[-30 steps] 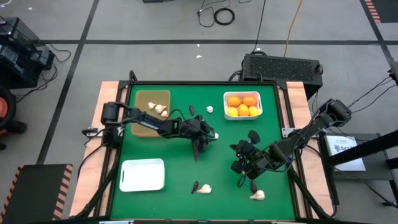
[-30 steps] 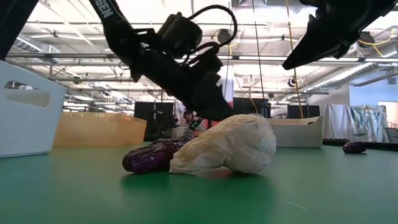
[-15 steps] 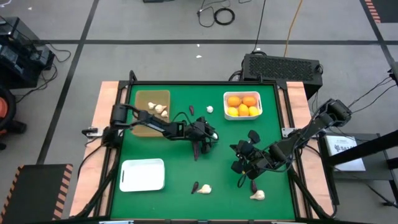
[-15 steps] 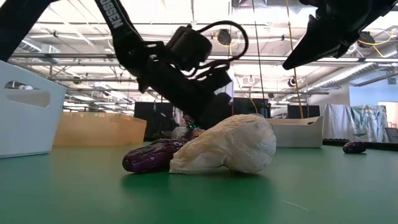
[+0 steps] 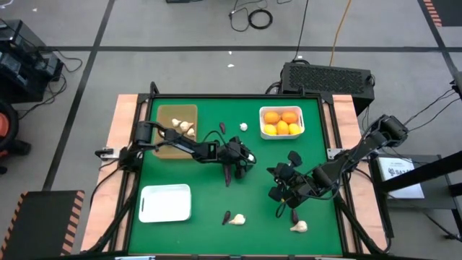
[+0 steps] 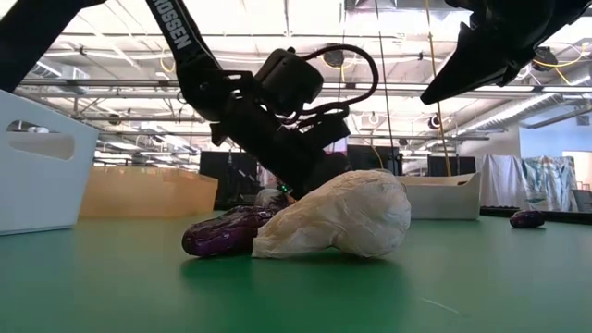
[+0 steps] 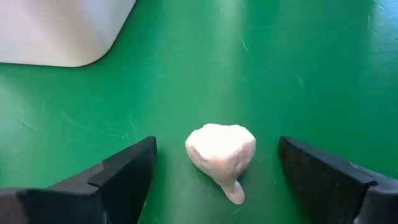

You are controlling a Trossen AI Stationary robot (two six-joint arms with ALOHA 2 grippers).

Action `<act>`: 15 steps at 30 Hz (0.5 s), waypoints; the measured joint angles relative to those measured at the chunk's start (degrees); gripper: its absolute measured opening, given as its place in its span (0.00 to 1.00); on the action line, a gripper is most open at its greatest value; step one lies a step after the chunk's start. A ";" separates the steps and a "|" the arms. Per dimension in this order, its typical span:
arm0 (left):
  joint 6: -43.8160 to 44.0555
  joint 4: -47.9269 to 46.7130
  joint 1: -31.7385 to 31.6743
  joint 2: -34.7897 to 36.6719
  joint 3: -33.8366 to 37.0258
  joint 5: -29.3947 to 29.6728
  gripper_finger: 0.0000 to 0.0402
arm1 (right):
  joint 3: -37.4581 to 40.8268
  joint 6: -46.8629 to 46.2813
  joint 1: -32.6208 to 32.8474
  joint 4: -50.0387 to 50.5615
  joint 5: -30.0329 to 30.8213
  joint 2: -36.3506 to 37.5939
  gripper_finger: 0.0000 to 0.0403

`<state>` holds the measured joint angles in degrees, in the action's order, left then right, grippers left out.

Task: Sort produce into baskets
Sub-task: Put the white garlic into the orange bin

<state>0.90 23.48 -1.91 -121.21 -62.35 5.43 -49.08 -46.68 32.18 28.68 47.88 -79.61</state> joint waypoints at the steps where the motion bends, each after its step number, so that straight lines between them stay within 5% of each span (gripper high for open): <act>1: -0.05 -0.05 -0.03 0.00 0.00 -0.17 0.84 | 0.00 0.00 0.00 0.01 0.00 0.00 0.00; 15: -0.17 0.05 0.00 0.31 0.00 -0.69 0.59 | 0.00 -0.11 0.00 -0.14 0.02 0.00 0.00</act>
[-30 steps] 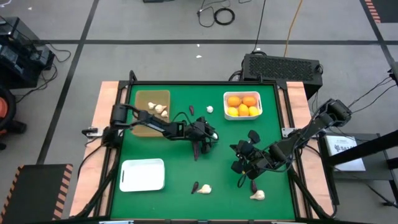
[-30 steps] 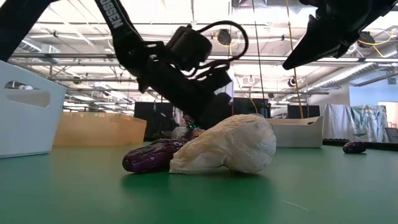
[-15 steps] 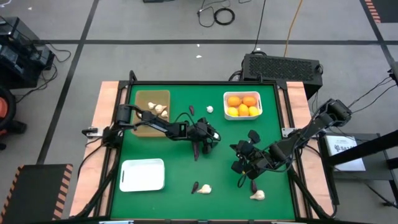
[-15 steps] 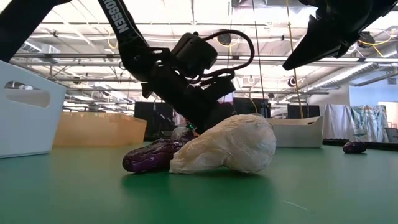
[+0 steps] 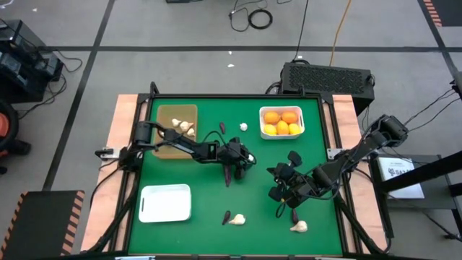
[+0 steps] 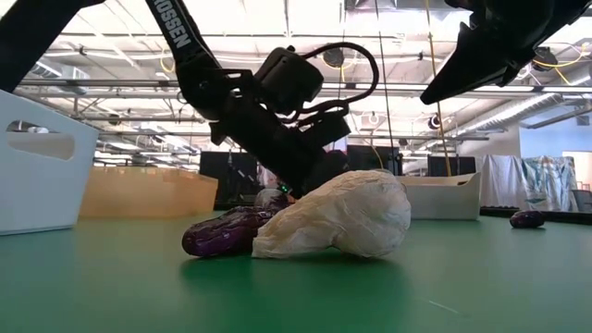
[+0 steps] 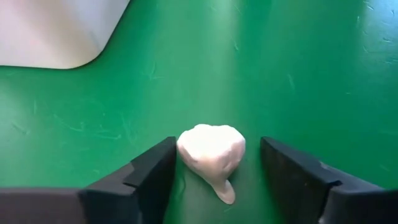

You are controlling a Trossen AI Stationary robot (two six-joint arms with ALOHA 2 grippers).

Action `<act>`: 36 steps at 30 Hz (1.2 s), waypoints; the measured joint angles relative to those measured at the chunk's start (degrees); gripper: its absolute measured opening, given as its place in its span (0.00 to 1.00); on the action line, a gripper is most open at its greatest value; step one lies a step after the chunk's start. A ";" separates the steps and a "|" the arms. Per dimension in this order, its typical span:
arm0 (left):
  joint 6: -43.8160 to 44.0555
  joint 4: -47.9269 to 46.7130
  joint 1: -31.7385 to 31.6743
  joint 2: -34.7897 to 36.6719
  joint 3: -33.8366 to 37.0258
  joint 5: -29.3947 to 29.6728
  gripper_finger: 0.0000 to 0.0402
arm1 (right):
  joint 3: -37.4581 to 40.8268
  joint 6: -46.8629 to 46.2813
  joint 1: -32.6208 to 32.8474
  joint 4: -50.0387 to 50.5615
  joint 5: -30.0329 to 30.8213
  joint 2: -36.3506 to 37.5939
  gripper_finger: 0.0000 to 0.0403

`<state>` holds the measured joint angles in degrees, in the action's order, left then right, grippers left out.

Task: Sort produce into baskets
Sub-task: Put the white garlic into the orange bin

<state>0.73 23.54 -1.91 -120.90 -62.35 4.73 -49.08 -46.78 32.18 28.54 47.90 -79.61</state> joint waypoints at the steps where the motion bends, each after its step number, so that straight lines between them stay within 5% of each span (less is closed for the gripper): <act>1: 0.00 0.10 0.00 0.00 0.00 0.00 0.57 | 0.00 -0.02 0.00 -0.04 -0.02 0.00 0.00; 12: 0.42 -1.66 0.53 2.48 -0.98 0.00 0.36 | 0.00 -0.09 0.00 -0.11 -0.03 0.00 0.00; 22: 0.42 -36.19 0.81 18.66 -1.40 1.15 0.32 | 0.00 -0.11 0.00 -0.21 -0.04 0.00 0.00; 36: 8.39 -76.43 -0.11 40.38 2.18 26.33 0.31 | 0.02 -0.21 0.00 -0.14 -0.06 -0.02 0.00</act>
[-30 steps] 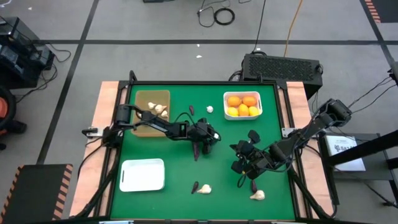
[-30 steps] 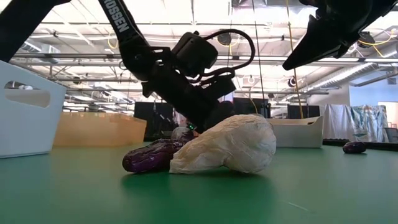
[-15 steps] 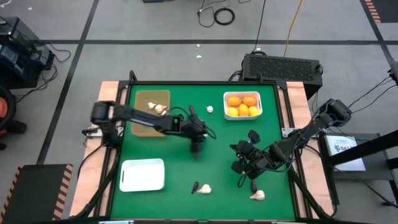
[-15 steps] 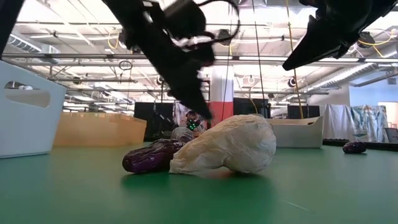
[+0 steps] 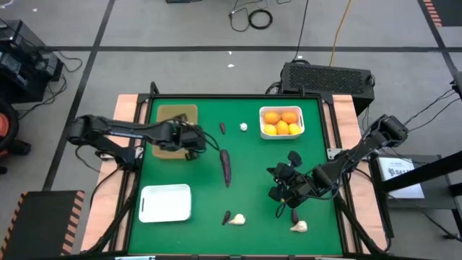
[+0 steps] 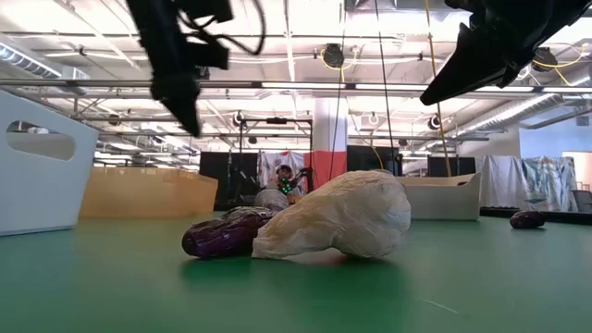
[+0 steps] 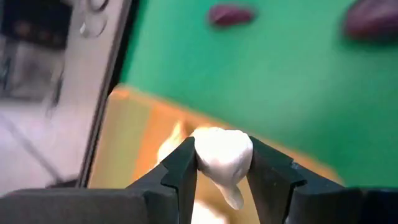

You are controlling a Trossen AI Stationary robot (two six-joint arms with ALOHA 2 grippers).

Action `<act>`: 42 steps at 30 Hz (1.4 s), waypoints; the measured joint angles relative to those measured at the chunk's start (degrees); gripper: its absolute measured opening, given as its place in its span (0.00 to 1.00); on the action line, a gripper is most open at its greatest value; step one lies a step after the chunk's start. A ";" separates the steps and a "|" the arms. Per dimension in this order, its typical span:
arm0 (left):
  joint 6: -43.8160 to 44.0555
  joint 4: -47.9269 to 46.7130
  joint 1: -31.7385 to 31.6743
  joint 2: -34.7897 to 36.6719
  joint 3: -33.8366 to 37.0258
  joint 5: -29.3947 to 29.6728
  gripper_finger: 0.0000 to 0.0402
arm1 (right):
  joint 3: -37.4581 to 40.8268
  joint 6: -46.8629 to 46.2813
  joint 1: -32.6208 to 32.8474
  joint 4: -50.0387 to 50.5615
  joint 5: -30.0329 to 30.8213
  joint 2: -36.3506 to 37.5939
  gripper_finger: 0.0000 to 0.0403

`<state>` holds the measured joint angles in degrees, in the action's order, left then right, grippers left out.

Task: Sort produce into baskets
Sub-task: Put the white garlic into the orange bin

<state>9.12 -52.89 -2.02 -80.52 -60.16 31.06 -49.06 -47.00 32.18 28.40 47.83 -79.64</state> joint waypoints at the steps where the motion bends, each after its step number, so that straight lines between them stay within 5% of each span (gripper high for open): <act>1: 1.00 -1.64 -0.66 1.02 0.77 0.31 0.31 | 0.00 0.02 0.00 -0.12 0.03 0.01 0.00; 7: 2.59 -4.11 -2.36 4.92 5.68 -5.11 0.31 | -0.01 0.10 0.00 -0.42 0.05 0.00 0.00; 16: 2.17 -3.67 -2.41 4.98 10.41 -0.91 0.42 | 0.00 0.10 -0.31 -0.56 0.05 0.00 0.00; 25: -0.50 -2.66 -2.36 4.98 11.02 -0.58 0.59 | 0.00 0.12 -0.31 -0.58 0.04 0.00 0.00; 35: 1.46 -2.99 -0.77 4.98 9.25 -3.59 0.60 | -0.02 0.12 -0.31 -0.83 0.04 0.00 0.00; 38: 1.29 -1.24 0.46 5.00 8.16 -6.91 0.60 | -0.02 0.12 -0.28 -0.83 0.04 0.02 0.00; 42: 1.06 8.60 2.73 5.00 8.09 -19.89 0.60 | -0.02 0.06 -0.28 -0.81 0.04 0.00 0.00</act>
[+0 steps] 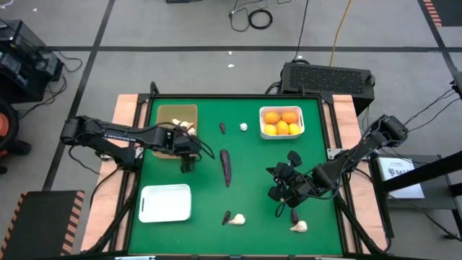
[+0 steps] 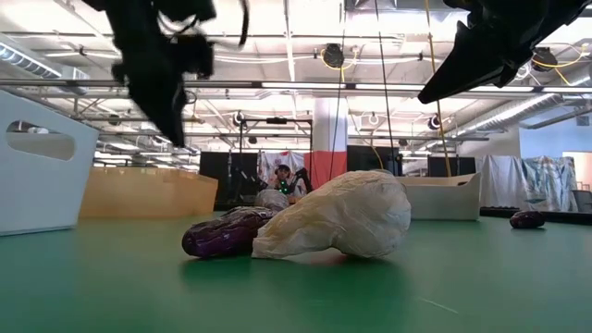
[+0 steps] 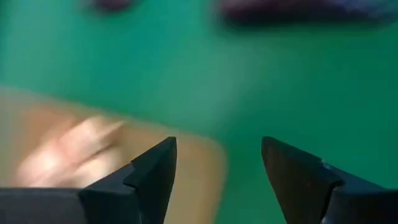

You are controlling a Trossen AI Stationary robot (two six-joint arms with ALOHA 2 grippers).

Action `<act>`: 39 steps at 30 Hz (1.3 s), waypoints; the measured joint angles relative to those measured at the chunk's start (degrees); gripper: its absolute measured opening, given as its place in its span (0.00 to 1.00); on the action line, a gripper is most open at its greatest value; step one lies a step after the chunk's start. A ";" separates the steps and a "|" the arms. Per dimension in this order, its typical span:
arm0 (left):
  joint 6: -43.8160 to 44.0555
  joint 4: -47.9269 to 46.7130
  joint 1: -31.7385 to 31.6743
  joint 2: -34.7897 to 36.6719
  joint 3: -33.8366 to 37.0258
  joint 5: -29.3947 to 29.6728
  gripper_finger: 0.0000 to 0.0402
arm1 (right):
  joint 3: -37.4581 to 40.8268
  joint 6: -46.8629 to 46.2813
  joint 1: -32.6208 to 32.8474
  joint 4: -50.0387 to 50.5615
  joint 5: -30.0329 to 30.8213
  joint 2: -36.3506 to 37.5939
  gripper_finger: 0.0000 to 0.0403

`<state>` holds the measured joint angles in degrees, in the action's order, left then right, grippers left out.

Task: Sort produce into baskets
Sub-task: Put the white garlic into the orange bin

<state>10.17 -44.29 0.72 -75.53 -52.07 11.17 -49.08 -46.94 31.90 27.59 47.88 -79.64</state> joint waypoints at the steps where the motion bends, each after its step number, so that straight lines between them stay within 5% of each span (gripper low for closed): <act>1: 0.01 3.36 0.76 0.00 0.00 -3.66 0.60 | 0.00 -0.01 0.00 0.00 -0.01 0.00 0.00; 7: 0.66 24.52 8.93 -0.07 0.00 -15.77 0.60 | 0.00 -0.19 0.00 0.00 -0.04 0.00 0.00; 15: -0.16 47.66 22.90 -6.41 -0.49 -12.04 0.60 | 0.02 -0.34 0.00 -1.07 -0.07 0.00 0.00; 29: -0.18 47.43 27.58 -33.91 -18.51 -4.84 0.60 | 0.00 2.81 0.01 -7.55 -5.02 0.00 0.00; 39: -6.30 44.25 28.83 -38.50 -22.51 -4.88 0.60 | 0.00 2.84 0.09 -7.45 -6.47 0.00 0.00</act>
<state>3.87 -0.04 29.54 -114.03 -74.59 6.28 -49.08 -44.10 31.99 20.14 41.41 -79.64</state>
